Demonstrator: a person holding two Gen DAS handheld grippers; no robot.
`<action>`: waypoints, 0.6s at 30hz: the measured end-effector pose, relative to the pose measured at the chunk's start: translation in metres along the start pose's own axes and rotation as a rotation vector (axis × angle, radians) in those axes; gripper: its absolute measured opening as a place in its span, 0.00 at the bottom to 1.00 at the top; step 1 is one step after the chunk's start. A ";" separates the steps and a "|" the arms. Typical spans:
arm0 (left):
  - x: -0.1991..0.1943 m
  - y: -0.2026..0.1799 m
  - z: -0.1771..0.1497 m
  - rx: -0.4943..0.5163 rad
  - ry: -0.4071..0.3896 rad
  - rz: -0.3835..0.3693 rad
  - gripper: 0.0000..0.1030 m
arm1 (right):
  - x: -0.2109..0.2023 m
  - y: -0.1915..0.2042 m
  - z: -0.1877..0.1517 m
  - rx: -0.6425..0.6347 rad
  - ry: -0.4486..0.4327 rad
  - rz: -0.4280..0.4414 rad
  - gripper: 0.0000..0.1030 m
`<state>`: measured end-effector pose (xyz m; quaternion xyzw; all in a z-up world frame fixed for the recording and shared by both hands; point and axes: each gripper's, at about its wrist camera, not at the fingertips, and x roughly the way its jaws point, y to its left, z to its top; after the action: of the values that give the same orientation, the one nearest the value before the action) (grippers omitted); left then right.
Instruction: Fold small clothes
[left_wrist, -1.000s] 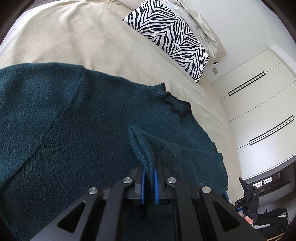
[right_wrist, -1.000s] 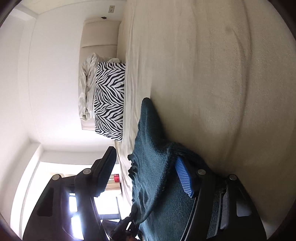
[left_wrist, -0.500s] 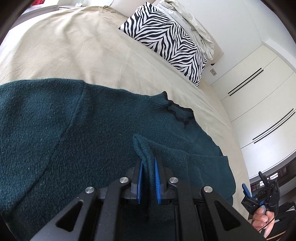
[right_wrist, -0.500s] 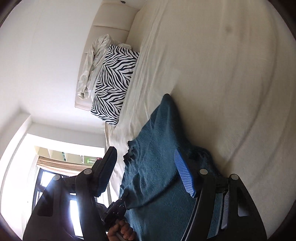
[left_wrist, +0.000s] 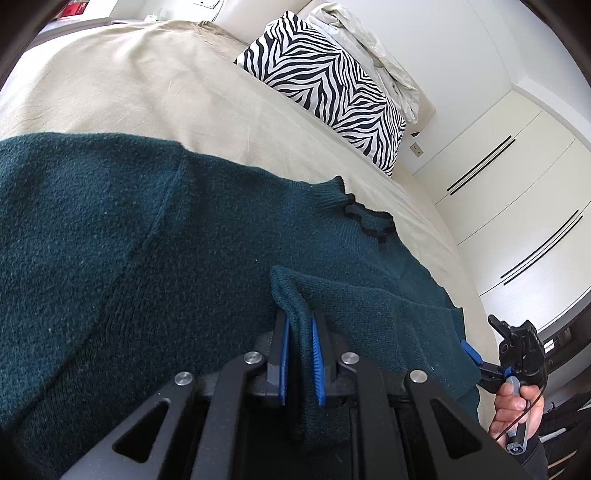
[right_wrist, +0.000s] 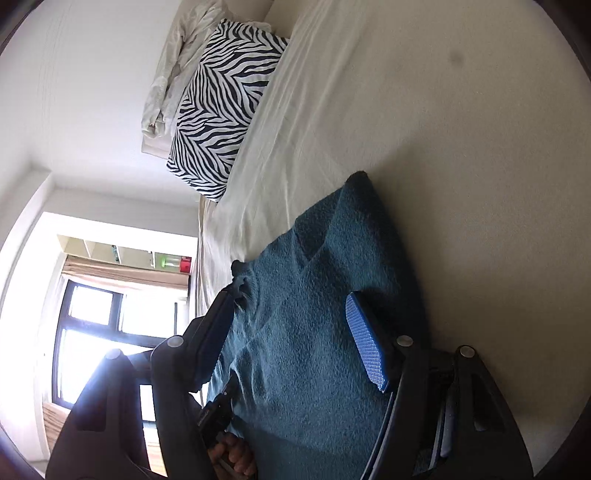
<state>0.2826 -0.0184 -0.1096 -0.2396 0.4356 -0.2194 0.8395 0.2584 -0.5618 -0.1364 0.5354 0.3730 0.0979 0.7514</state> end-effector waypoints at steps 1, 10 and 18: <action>0.000 0.000 0.000 0.001 -0.001 0.000 0.14 | -0.007 -0.004 -0.007 -0.010 0.006 0.005 0.60; -0.002 0.005 -0.002 -0.011 -0.005 -0.020 0.14 | -0.079 -0.033 -0.061 -0.015 0.002 -0.011 0.62; -0.003 0.006 -0.002 -0.009 -0.009 -0.019 0.14 | -0.070 0.009 -0.060 -0.091 -0.042 0.085 0.62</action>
<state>0.2803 -0.0123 -0.1122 -0.2484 0.4304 -0.2245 0.8383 0.1713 -0.5528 -0.1053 0.5179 0.3294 0.1352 0.7778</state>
